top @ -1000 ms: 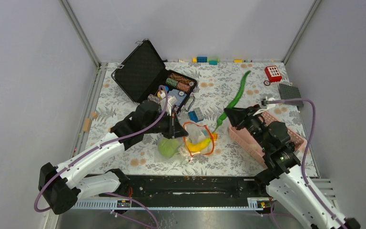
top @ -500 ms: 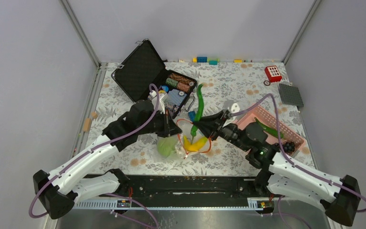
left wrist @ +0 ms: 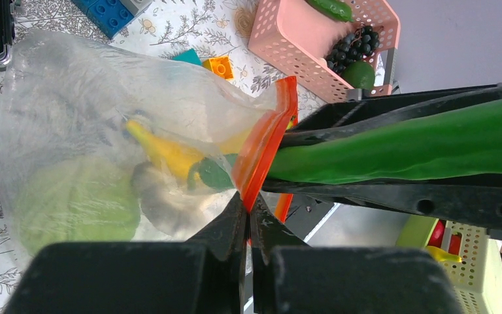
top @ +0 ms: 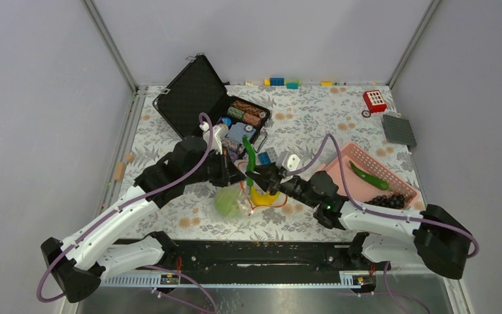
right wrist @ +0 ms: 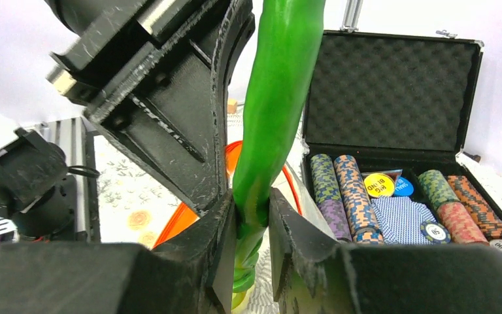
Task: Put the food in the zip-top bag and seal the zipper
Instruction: Place the fake vegetable in the zipper food storage bag, then adjust the zipper food storage bag at the center of the board, then pick up the fake vegetable from the bin, then place the fake vegetable in the zipper food storage bag.
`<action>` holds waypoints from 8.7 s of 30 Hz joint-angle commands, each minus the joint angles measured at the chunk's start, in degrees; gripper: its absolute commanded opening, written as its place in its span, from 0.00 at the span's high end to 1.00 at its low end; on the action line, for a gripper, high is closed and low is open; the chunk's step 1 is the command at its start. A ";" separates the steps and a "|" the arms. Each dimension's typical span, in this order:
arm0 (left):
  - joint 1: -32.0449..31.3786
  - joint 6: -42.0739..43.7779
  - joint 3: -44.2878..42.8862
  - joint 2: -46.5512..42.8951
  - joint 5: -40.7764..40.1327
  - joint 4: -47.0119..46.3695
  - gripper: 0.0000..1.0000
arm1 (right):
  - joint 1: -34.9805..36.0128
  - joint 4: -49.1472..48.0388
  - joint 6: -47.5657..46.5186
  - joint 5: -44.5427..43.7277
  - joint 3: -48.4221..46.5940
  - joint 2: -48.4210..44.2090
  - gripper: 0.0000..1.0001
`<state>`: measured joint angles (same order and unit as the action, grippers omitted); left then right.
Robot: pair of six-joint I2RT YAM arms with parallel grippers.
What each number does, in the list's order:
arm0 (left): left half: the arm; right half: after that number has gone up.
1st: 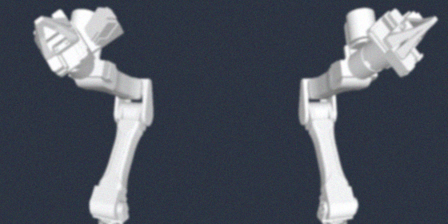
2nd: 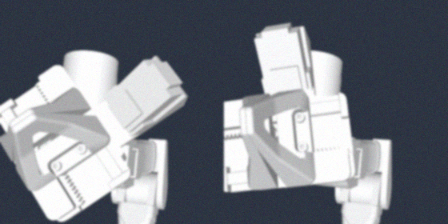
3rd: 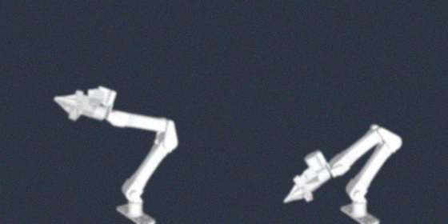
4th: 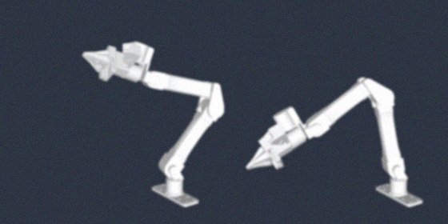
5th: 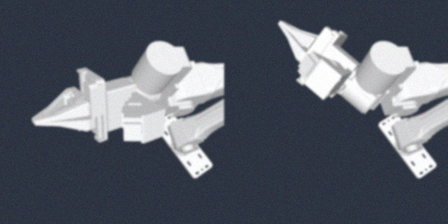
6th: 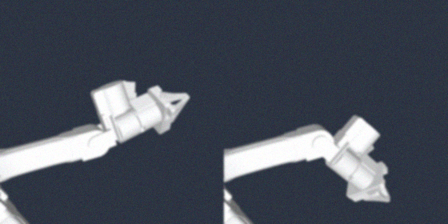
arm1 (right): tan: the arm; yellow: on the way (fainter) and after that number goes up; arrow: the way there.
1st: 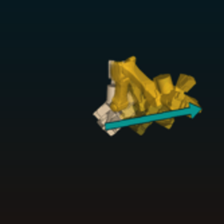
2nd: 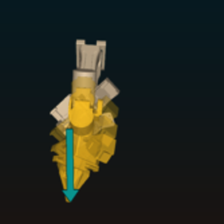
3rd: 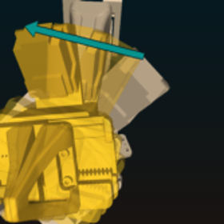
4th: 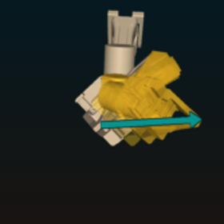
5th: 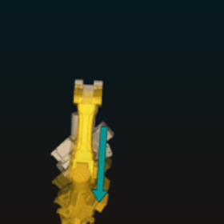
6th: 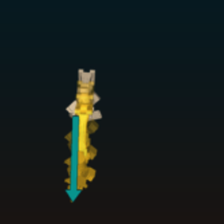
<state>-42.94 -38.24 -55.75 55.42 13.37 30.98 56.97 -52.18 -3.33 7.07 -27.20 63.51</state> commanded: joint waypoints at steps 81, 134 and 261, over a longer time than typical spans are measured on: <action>0.95 0.78 -0.59 -4.68 -1.64 -3.48 1.00 | 0.36 64.13 35.12 -14.07 -13.14 -8.61 0.92; 0.97 3.05 0.58 -0.07 -0.89 -3.84 1.00 | -3.27 90.84 38.54 -18.07 -38.34 8.46 0.48; 0.97 6.21 4.29 0.33 5.29 -11.75 1.00 | -18.64 47.04 8.78 18.96 -17.64 -18.80 1.00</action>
<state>-42.22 -31.57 -50.85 55.68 17.41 23.35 30.17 8.58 4.23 21.02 -45.67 42.22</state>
